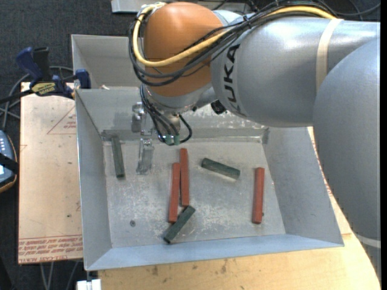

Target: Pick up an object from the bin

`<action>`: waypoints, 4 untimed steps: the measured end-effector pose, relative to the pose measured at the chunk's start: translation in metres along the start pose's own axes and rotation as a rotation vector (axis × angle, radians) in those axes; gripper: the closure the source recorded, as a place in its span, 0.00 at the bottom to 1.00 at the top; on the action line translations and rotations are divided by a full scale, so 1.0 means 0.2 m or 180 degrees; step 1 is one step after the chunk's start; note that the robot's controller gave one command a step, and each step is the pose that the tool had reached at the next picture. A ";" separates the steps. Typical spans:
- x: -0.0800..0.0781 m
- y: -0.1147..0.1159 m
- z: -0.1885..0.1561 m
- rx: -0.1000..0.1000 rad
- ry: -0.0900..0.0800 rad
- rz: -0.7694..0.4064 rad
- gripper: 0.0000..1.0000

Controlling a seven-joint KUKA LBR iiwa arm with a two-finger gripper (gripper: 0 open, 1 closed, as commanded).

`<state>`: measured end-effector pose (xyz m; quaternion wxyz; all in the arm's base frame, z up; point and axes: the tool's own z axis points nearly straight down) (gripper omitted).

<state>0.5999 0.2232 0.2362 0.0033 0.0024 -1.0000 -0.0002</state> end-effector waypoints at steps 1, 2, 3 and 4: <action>0.00 -0.30 0.20 0.0010 -0.0010 0.0027 0.00; 0.19 -0.53 0.52 0.0007 -0.0005 -0.1042 0.00; 0.16 -0.61 0.83 0.0003 -0.0013 -0.2035 0.00; 0.15 -0.60 0.81 0.0000 -0.0031 -0.2033 1.00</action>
Offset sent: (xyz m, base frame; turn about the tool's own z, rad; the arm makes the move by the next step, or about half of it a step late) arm 0.0002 -0.0564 -0.0374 0.0027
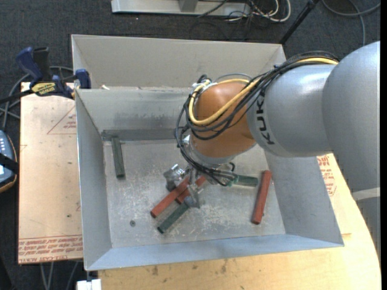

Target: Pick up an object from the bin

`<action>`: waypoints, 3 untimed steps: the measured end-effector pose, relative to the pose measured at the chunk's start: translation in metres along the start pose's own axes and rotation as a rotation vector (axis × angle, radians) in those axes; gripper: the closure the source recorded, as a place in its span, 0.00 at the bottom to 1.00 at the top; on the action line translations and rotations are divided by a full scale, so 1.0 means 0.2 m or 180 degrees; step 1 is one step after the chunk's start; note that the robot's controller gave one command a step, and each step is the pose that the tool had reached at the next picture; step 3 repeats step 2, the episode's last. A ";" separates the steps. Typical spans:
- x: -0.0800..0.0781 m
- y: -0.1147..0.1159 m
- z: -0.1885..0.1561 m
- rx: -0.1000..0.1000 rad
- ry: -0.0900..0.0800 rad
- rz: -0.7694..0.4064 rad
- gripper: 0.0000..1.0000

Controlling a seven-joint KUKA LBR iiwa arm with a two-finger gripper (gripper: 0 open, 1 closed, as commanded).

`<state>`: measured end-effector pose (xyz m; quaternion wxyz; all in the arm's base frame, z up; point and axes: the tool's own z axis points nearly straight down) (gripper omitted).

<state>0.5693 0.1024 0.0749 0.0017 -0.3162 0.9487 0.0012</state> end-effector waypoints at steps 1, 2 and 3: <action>-0.12 0.05 -0.46 0.0008 -0.0010 -0.1073 1.00; -0.16 0.01 -0.78 0.0017 -0.0018 -0.1095 1.00; -0.16 0.01 -0.78 0.0017 -0.0018 -0.1095 1.00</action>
Offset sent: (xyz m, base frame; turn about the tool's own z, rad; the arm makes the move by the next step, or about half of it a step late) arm 0.0114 0.0207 0.0898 -0.3400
